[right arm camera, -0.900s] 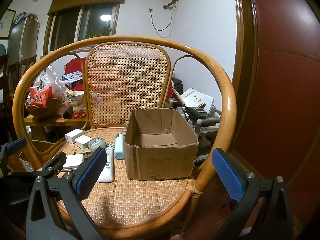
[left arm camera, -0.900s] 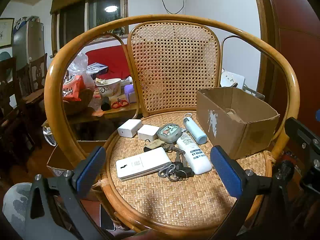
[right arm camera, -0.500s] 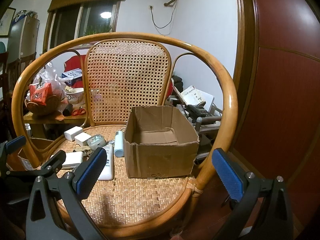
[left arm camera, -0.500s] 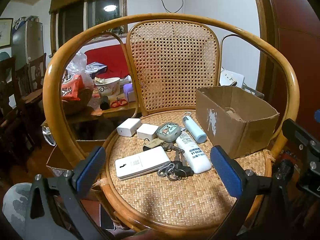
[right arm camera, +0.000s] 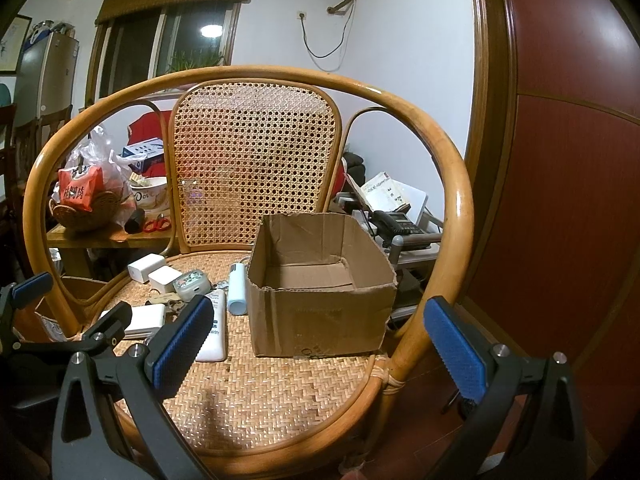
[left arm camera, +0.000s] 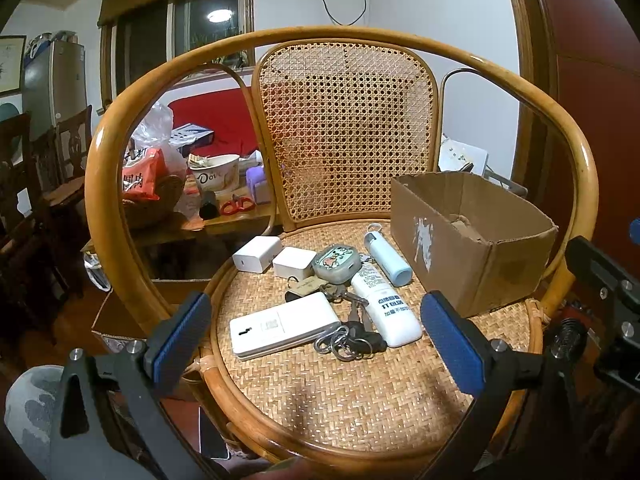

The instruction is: Organize rigid objects

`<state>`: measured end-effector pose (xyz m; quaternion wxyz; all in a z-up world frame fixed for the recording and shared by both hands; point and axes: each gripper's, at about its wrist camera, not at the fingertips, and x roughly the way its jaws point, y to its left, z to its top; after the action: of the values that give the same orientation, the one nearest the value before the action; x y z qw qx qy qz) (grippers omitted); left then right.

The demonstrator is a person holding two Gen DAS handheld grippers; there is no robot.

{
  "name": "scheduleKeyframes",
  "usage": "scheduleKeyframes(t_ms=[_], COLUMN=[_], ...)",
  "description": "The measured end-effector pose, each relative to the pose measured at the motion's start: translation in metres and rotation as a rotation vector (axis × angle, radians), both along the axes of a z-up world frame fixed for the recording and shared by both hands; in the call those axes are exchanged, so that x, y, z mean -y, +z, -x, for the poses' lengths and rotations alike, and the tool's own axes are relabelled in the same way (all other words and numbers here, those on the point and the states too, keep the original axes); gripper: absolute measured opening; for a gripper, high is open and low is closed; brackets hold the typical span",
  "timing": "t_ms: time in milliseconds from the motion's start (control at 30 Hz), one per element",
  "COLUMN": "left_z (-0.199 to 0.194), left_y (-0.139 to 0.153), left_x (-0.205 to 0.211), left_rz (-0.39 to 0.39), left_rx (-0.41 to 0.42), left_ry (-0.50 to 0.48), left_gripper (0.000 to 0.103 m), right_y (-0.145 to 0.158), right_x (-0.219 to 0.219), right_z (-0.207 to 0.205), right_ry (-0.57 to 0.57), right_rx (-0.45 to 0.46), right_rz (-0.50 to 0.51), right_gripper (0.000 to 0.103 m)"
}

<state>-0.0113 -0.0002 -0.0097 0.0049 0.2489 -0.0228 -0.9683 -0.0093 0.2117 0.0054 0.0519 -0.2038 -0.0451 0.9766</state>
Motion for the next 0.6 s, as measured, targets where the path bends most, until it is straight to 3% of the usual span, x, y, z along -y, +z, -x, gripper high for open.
scheduleKeyframes(t_ms=[400, 600], left_z=[-0.001, 0.008], left_y=[0.0, 0.005], left_x=[0.0, 0.0], left_rz=[-0.003, -0.007], left_rx=[0.003, 0.019], left_ry=[-0.007, -0.044], left_gripper=[0.103, 0.103], right_y=[-0.002, 0.008], right_x=[-0.002, -0.009], right_z=[0.001, 0.012], right_ry=[0.002, 0.065], right_rx=[0.011, 0.017], right_rz=[0.001, 0.043], right_gripper=[0.103, 0.103])
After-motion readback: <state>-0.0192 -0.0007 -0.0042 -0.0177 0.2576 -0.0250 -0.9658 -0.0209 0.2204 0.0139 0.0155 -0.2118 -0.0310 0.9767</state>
